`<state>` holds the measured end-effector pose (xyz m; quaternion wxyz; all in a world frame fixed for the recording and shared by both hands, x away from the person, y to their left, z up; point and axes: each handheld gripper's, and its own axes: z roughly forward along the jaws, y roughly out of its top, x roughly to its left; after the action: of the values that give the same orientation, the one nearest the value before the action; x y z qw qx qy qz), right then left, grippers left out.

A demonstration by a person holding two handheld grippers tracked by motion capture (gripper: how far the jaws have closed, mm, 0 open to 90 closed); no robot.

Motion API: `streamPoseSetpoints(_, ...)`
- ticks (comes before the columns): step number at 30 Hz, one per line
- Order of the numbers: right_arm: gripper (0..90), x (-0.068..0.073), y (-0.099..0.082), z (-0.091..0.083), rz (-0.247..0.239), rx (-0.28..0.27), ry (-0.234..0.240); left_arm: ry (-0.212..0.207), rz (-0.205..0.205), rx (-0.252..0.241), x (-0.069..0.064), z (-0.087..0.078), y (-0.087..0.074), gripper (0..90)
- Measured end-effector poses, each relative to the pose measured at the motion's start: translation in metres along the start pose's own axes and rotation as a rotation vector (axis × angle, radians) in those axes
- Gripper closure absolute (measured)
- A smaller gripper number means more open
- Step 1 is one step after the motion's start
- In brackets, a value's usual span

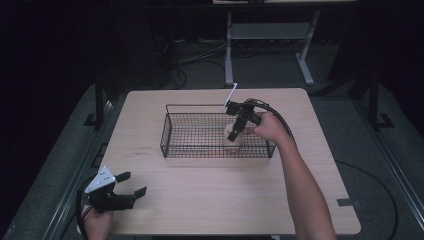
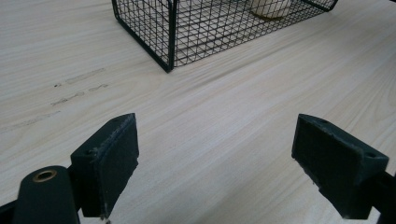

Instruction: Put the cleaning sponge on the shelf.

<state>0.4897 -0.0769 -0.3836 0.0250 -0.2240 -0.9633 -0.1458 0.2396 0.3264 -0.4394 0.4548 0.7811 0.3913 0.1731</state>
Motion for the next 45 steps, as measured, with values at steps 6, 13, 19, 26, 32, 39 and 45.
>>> streamPoseSetpoints(6, 31.2, 0.001, 0.002, 0.0, -0.006, 0.0, -0.004, -0.001, 0.003, 0.002, 0.0, 0.0, 0.0, 13.7)
streamPoseSetpoints(13, 27.7, 0.002, 0.003, 0.002, -0.006, 0.009, -0.005, -0.001, 0.0, -0.003, -0.001, 0.001, 0.001, 13.8)
streamPoseSetpoints(19, 22.3, 0.003, 0.004, 0.0, -0.002, -0.007, 0.001, -0.001, 0.002, -0.002, -0.001, 0.001, 0.002, 13.8)
streamPoseSetpoints(26, 19.7, 0.003, 0.002, -0.006, 0.004, -0.018, -0.003, 0.0, 0.0, -0.004, -0.002, 0.001, 0.002, 13.8)
streamPoseSetpoints(32, 18.3, 0.003, -0.001, -0.013, 0.012, -0.045, 0.001, -0.001, 0.006, -0.005, -0.003, 0.002, 0.002, 13.8)
streamPoseSetpoints(39, 17.6, 0.006, 0.0, -0.018, 0.007, -0.061, -0.003, -0.001, 0.004, -0.005, -0.002, 0.0, 0.001, 13.7)
streamPoseSetpoints(45, 17.1, 0.007, -0.002, -0.025, 0.017, -0.083, 0.0, -0.001, 0.002, -0.01, -0.002, 0.0, 0.001, 13.8)
